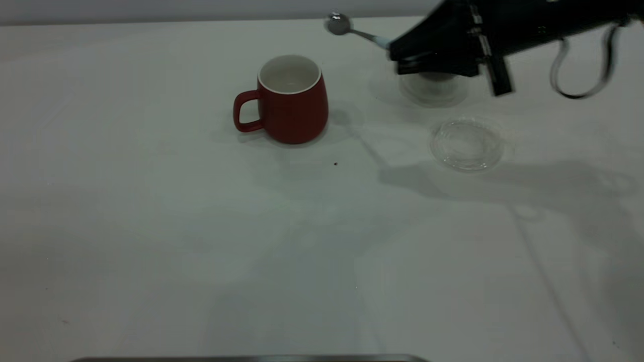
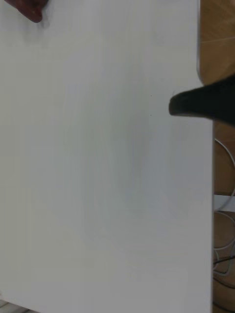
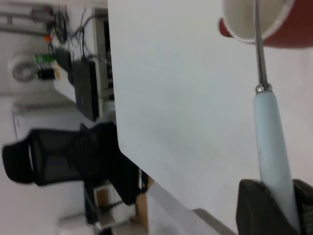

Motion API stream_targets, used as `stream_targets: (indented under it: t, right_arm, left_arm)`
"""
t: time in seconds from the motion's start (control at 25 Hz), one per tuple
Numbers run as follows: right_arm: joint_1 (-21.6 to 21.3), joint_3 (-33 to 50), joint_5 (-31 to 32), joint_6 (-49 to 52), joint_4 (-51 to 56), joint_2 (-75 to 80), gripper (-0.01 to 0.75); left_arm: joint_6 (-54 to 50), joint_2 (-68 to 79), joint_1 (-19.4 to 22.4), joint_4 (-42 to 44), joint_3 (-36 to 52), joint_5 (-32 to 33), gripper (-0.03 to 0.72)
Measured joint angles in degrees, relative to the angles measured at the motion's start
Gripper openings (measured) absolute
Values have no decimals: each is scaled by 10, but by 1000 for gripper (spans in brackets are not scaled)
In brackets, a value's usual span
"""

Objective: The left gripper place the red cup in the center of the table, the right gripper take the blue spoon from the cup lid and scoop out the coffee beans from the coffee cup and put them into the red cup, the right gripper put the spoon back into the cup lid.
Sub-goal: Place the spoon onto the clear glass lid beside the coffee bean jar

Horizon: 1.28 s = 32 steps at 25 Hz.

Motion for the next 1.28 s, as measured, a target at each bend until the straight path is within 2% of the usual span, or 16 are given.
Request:
stream_targets:
  t: [0.16,0.4,0.76,1.28]
  right_arm:
    - [-51,79,6,-9,25,-18,114]
    - [-113,179,16,-73,68,-18,114]
    - [-193,233,15,-120,74,-12,114]
    - [-205,228,29,-183,122,106,114]
  left_arm:
    - [0,0,0,0,0,0,587]
    - [0,0,0,0,0,0,587]
    - [1,0,0,0,0,0,587]
    - [2,0,0,0,0,0,587]
